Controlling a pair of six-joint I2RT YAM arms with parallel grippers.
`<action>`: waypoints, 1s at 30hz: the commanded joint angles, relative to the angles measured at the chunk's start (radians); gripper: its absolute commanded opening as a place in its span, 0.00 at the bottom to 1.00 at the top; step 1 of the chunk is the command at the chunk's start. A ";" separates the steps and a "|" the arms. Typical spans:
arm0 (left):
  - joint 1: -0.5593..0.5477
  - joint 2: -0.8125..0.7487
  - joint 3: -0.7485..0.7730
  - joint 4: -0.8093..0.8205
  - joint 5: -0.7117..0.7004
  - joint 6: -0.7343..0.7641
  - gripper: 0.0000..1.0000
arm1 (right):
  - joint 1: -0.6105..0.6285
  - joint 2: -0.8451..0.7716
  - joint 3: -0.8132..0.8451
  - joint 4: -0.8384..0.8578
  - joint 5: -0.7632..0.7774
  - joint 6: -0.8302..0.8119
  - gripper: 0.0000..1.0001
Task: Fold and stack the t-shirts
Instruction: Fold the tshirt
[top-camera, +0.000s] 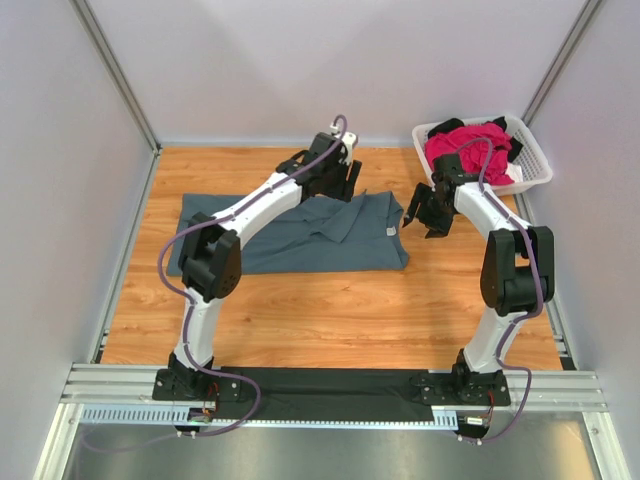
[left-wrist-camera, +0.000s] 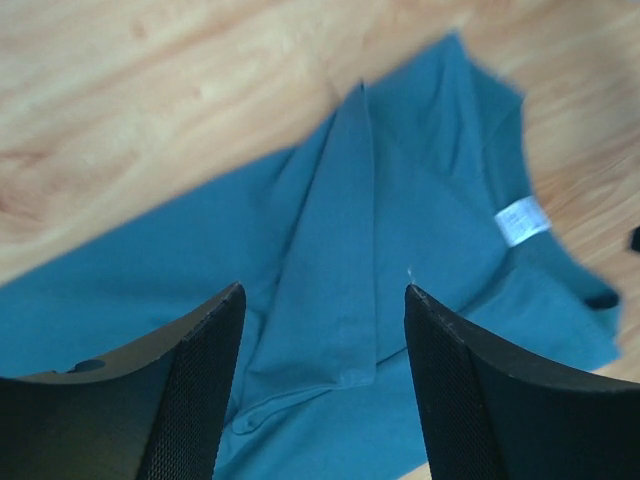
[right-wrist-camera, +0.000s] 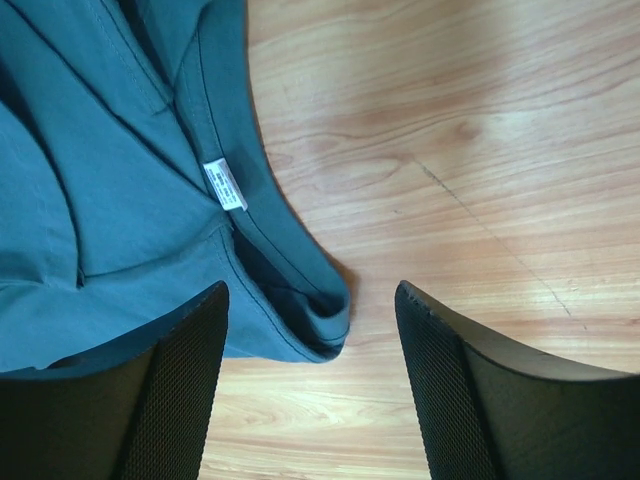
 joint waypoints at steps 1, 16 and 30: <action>-0.051 0.055 0.086 -0.111 -0.077 0.103 0.71 | 0.002 -0.086 -0.016 0.064 -0.016 -0.022 0.68; -0.153 0.107 -0.003 -0.243 -0.173 0.076 0.56 | 0.001 -0.134 -0.082 0.072 -0.010 -0.027 0.68; -0.153 0.150 -0.020 -0.221 -0.159 0.053 0.49 | -0.001 -0.124 -0.072 0.066 -0.011 -0.027 0.67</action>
